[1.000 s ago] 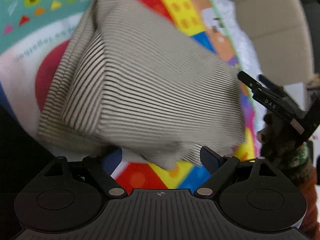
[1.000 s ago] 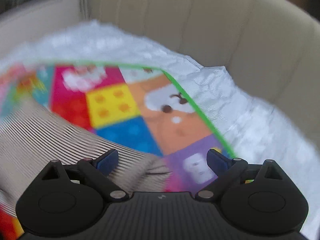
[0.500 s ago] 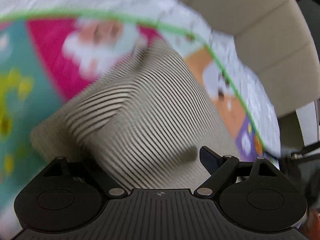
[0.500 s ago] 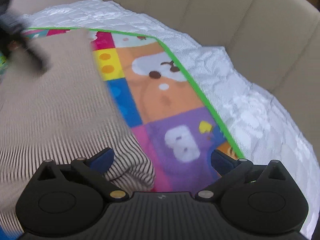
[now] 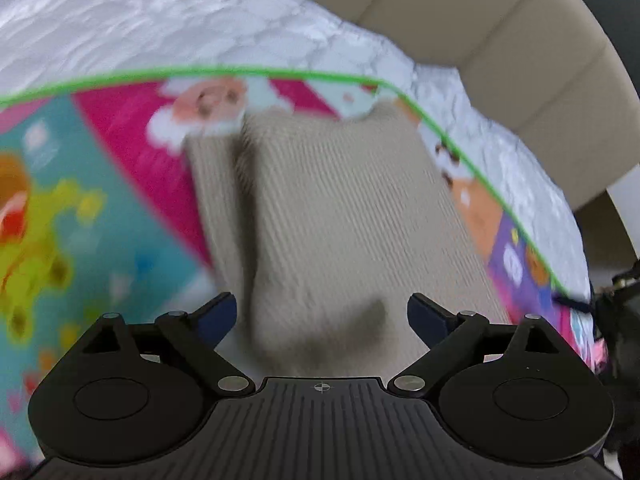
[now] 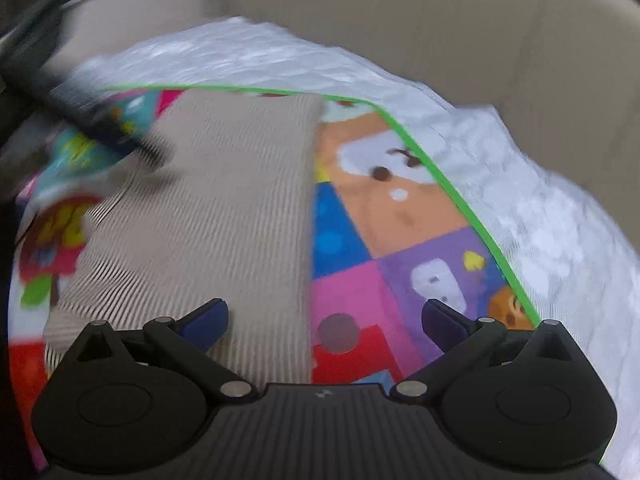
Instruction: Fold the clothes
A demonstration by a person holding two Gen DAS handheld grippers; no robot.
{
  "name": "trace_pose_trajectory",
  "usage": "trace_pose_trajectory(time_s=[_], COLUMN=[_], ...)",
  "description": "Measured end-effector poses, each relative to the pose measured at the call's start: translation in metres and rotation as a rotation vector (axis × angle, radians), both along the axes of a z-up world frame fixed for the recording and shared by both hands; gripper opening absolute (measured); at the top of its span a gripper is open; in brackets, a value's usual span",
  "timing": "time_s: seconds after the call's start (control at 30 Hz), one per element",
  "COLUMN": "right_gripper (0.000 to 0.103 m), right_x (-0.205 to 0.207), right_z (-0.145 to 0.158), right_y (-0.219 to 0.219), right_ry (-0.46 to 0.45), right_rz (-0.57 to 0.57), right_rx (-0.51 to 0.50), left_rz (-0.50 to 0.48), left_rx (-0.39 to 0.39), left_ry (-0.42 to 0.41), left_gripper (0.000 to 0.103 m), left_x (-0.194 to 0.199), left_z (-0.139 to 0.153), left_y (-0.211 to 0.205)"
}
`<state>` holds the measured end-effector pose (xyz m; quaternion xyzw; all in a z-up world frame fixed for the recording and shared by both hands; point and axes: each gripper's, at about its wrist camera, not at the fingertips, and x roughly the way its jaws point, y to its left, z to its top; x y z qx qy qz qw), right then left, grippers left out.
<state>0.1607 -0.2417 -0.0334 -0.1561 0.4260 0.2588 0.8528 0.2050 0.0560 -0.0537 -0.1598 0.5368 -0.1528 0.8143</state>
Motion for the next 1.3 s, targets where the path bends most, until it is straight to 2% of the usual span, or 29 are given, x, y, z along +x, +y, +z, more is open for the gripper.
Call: trace_pose_trajectory(time_s=[0.13,0.27,0.4,0.57,0.73,1.3], right_gripper=[0.103,0.103,0.103,0.103,0.103,0.103], right_x=[0.014,0.005,-0.019,-0.043,-0.038,-0.040], right_z=[-0.018,-0.029,-0.030,-0.029,-0.031,-0.034], right_y=[0.007,0.019,0.027,0.035,0.031,0.028], right_ry=[0.089,0.176,0.232,0.191,0.201,0.171], right_rz=[-0.103,-0.214,-0.234,-0.278,-0.310,-0.319], right_rx=[0.001,0.008,0.040,0.057,0.081,0.117], left_rz=[0.028,0.018,0.000,-0.037,-0.062,-0.093], left_rx=[-0.072,0.011,0.075,0.118,0.140,0.241], left_ry=[0.039,0.003,-0.069,-0.127,-0.150,-0.176], left_gripper=[0.096,0.095,0.095,0.095,0.095,0.102], left_x=[-0.037,-0.043,-0.041,-0.043,-0.047,-0.066], left_z=[-0.010,-0.020,-0.021,-0.021,-0.021,-0.020], left_y=[0.002,-0.010,-0.016,-0.017,-0.019,-0.029])
